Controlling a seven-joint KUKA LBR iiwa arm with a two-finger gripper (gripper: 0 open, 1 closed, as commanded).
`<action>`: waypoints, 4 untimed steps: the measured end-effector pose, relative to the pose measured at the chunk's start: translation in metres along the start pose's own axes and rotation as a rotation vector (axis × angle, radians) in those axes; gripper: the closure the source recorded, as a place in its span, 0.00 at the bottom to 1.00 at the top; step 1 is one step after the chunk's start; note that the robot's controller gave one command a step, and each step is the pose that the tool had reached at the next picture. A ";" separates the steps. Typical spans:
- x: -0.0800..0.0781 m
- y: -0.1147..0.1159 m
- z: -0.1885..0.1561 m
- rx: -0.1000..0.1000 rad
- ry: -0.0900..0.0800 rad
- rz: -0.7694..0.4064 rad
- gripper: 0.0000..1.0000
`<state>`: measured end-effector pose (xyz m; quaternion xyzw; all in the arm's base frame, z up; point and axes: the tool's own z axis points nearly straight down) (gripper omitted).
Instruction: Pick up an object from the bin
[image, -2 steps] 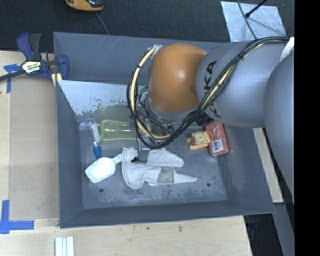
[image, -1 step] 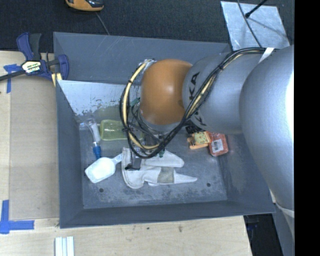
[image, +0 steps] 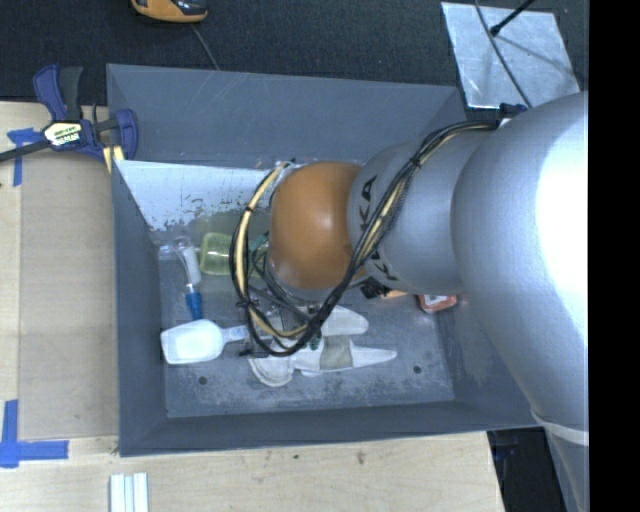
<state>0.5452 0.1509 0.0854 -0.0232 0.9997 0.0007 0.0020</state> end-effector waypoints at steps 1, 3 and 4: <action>0.000 0.000 0.000 0.000 0.000 0.001 1.00; 0.016 -0.007 -0.083 0.002 0.008 -0.034 1.00; 0.015 -0.006 -0.121 0.001 -0.003 -0.041 1.00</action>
Offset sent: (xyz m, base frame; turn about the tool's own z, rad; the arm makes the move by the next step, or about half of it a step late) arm 0.0041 0.0079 0.0356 -0.0011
